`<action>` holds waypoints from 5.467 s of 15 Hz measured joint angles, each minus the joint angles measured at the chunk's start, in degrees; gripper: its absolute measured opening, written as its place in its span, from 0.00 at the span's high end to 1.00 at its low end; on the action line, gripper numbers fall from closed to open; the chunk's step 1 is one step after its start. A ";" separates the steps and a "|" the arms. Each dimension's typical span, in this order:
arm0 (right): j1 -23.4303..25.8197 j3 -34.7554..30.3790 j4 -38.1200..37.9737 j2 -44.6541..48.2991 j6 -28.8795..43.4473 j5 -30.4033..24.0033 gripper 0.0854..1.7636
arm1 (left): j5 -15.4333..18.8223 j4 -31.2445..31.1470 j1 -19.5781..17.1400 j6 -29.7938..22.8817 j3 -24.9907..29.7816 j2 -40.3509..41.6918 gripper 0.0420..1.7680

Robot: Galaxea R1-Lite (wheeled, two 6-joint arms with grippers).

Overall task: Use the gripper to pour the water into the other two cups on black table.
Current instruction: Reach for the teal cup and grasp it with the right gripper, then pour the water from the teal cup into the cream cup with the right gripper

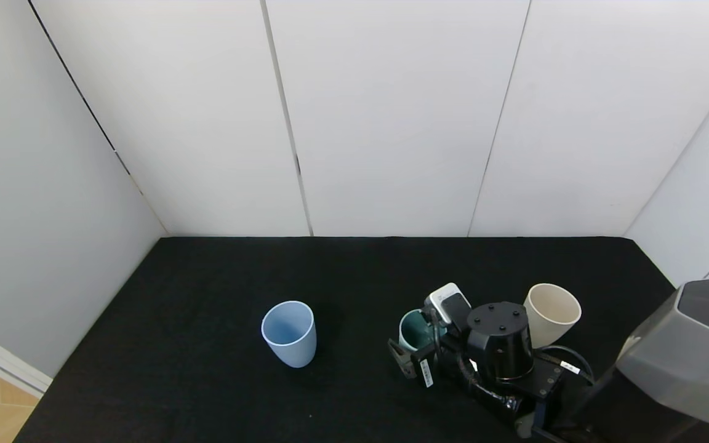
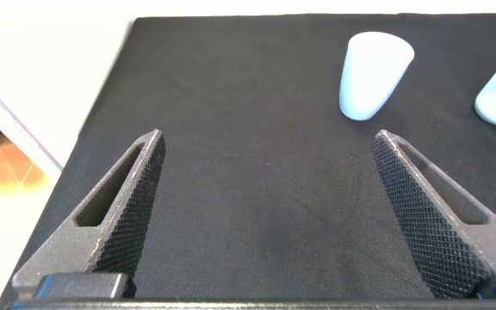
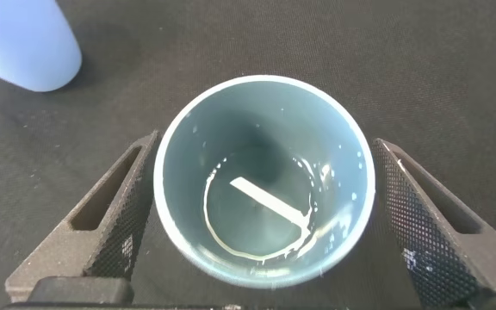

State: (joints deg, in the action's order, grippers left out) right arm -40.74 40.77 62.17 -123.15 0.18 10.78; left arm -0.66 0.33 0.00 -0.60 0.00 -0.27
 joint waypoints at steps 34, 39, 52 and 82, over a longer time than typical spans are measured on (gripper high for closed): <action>1.17 3.13 -4.29 4.82 0.34 0.09 0.31 | 0.00 0.00 0.00 0.00 0.00 0.00 0.03; 4.23 6.10 -15.32 14.97 0.00 0.13 0.31 | -0.02 -0.02 0.00 0.00 0.00 0.00 0.03; 23.75 3.55 -33.87 36.82 -12.63 -1.35 0.32 | -0.02 -0.02 0.00 0.00 0.00 0.02 0.03; 40.33 4.13 -38.61 29.96 -73.14 -4.06 0.32 | 0.00 -0.02 0.00 0.00 0.00 0.02 0.03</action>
State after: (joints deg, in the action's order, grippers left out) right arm -0.41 44.90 23.56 -93.18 -72.96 6.72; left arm -0.66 0.30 0.00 -0.60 0.00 -0.24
